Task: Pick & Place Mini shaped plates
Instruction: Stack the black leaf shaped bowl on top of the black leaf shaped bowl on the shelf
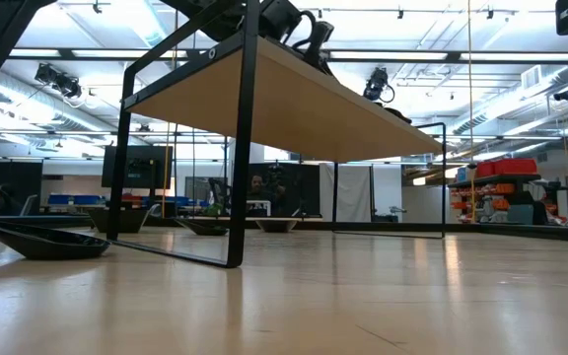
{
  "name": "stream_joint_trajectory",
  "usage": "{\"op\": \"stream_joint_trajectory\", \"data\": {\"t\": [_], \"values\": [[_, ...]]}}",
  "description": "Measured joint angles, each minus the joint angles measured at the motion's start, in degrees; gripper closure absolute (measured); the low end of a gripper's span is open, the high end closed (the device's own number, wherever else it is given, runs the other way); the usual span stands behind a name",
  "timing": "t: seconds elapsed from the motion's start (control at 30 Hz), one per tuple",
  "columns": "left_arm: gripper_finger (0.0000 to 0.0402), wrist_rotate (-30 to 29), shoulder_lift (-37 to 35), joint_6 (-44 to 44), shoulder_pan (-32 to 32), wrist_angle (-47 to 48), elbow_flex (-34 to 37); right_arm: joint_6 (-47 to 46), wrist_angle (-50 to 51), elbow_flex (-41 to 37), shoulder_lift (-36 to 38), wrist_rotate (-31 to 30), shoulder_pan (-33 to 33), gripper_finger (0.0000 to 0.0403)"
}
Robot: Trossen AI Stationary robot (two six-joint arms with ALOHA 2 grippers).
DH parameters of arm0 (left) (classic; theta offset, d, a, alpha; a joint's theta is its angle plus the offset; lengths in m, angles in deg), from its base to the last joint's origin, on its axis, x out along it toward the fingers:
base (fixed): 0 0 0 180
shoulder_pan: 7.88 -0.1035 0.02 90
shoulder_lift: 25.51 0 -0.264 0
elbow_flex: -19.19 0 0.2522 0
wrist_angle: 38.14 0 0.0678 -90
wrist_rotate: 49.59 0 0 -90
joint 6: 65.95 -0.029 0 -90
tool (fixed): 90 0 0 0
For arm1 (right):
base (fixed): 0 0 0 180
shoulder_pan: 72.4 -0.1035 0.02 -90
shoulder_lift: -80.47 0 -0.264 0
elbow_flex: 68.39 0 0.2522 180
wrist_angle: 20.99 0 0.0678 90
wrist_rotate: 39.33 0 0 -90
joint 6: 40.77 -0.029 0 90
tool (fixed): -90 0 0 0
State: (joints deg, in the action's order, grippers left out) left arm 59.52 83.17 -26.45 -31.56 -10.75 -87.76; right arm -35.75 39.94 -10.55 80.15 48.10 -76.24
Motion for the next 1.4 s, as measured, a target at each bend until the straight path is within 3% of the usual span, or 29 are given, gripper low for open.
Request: {"op": "stream_joint_trajectory", "data": {"t": [0.63, 0.83, 1.03, 1.4], "values": [[0.0176, -2.7, -1.7, -3.33, -4.4, 5.23, -0.02, 0.0, -0.01, -0.01, 0.02, 0.0, 0.01, 0.0392], [0.0177, -3.45, -1.7, -4.36, -6.46, 12.27, 0.0, 0.0, -0.02, -0.01, 0.02, 0.0, 0.01, 0.0392], [0.0187, -9.84, -1.7, -7.27, -7.99, 20.08, 0.02, 0.0, -0.01, -0.01, 0.02, 0.0, -0.01, 0.0392], [0.0191, -10.17, -1.12, -8.68, -11.15, 24.13, 0.07, 0.0, -0.01, -0.01, 0.02, 0.0, 0.01, 0.0392]]}}
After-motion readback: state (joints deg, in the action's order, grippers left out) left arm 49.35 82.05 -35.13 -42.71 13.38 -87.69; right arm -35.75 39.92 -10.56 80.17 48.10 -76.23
